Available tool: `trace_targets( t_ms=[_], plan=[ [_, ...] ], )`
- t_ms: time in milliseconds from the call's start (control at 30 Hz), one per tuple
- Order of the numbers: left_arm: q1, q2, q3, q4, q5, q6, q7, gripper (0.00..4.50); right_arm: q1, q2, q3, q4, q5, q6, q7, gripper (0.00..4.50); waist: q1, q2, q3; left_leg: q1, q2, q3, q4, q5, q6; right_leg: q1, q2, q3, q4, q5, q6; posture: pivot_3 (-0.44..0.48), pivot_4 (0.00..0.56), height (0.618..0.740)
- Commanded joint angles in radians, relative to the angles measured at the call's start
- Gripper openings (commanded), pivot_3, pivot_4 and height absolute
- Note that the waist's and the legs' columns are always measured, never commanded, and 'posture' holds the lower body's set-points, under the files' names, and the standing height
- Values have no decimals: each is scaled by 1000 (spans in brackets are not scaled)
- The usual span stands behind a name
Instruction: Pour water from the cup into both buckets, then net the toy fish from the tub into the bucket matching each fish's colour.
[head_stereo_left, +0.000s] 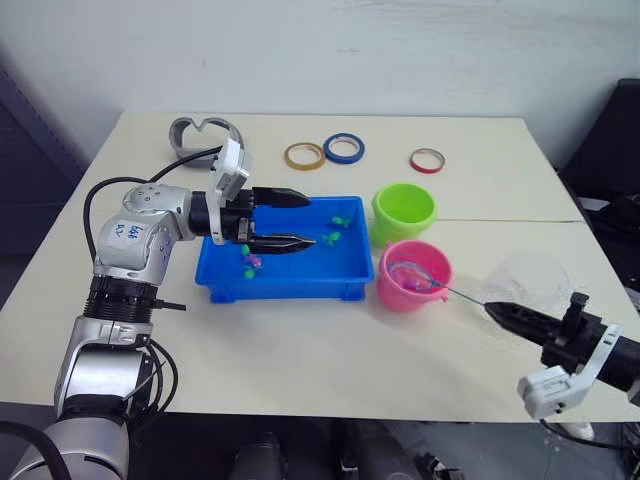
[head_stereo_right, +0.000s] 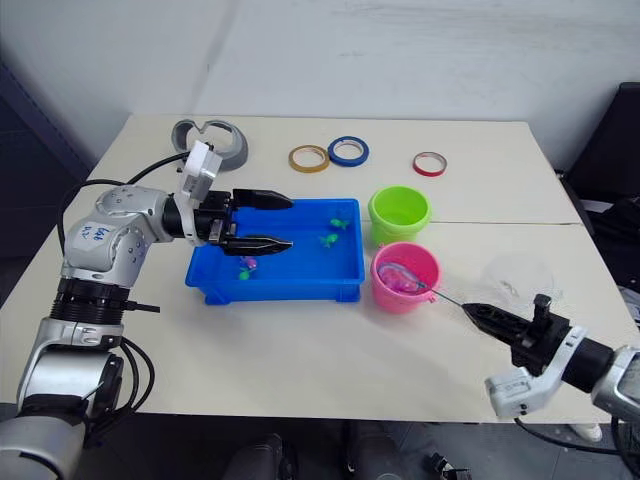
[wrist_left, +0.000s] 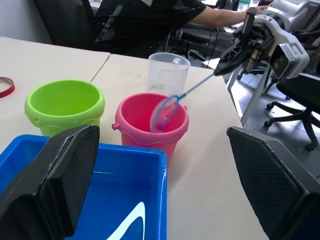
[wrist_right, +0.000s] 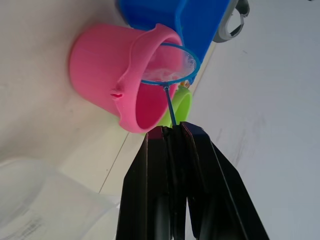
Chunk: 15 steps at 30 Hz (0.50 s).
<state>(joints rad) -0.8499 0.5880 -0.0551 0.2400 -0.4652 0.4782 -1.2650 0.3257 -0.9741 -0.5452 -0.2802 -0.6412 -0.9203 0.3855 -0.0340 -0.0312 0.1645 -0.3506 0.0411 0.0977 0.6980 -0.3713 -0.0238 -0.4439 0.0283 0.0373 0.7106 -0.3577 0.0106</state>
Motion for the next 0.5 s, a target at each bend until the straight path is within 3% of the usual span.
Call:
trace_targets(
  t_ms=[33,200,333,500],
  plan=[
    [-7,-2,22,-21,-5,-13,4,4466,-20,4,-43,-15,12,35,-14,0,-1,0,0,0,0,0,0,0,0,0,0,0,0,0,0,0,150,740],
    [-12,-1,22,-11,-2,-18,2,4466,-87,-17,-71,4,12,73,-39,0,-1,0,0,1,0,0,0,0,0,0,0,0,1,0,0,0,150,740],
    [-17,-6,22,-9,-4,-17,4,4466,-28,-31,-22,-28,-22,-28,-28,0,3,0,0,0,0,0,0,0,0,0,0,0,1,0,0,0,150,740],
    [-18,-4,23,-7,-5,-17,2,4466,-34,-26,-60,-14,-27,6,-42,0,0,0,0,0,0,0,0,0,0,0,0,0,0,0,0,0,150,740]
  ],
)
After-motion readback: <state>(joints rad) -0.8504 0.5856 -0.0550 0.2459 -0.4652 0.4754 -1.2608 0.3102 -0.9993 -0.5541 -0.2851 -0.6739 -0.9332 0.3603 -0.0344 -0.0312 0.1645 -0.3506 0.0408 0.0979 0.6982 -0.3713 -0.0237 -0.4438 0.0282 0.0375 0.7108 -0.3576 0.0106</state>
